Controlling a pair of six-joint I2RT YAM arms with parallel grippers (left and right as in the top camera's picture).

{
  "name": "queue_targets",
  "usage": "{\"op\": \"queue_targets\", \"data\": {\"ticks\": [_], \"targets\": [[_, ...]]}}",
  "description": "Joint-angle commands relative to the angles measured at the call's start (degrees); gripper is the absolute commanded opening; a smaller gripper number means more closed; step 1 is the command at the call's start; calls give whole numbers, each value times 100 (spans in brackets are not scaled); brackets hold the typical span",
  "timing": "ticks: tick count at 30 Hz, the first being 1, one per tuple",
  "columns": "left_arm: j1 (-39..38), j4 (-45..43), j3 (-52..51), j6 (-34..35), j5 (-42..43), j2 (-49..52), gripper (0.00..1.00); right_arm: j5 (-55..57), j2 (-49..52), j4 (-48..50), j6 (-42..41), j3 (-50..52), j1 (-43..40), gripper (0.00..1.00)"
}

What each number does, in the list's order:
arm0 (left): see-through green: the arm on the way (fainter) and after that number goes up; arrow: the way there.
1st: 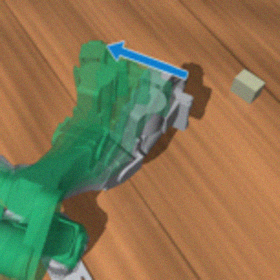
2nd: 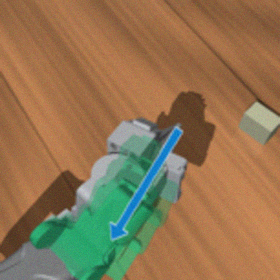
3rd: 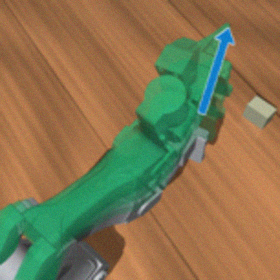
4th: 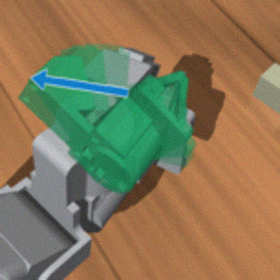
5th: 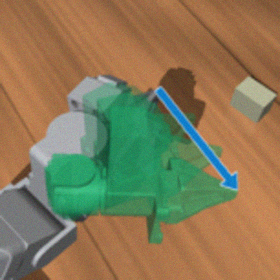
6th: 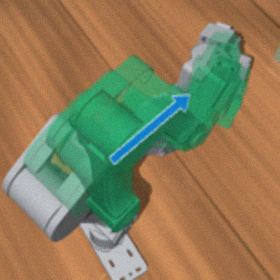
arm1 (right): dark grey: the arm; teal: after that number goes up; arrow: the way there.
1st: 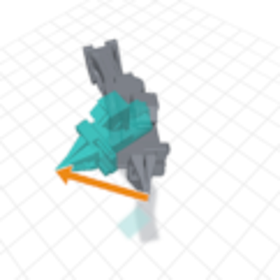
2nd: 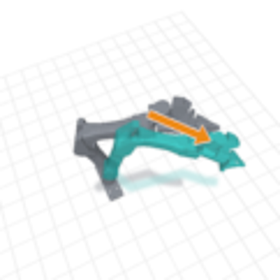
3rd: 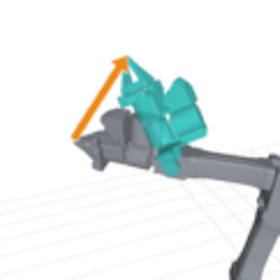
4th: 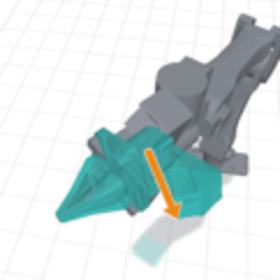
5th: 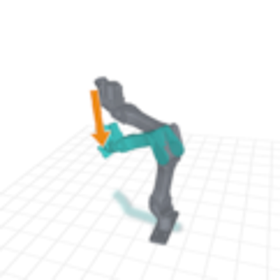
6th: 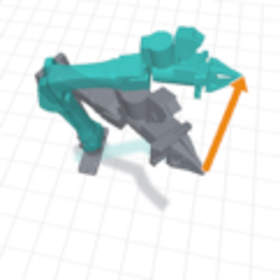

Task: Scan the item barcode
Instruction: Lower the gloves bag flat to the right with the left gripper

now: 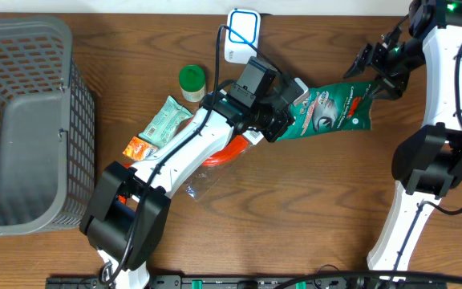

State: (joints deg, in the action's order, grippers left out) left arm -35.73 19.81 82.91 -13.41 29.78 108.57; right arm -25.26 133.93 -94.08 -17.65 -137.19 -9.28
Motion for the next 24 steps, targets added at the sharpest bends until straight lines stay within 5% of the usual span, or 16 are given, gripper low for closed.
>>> {"op": "queue_targets", "data": {"ticks": [1, 24], "targets": [[-37, 31, 111, -245, -422, -39, 7, -201, -42, -33, -107, -66, 103, 79], [-487, 74, 111, -503, -1845, -103, 7, 317, -39, 0, -570, -66, 372, 81]]}}
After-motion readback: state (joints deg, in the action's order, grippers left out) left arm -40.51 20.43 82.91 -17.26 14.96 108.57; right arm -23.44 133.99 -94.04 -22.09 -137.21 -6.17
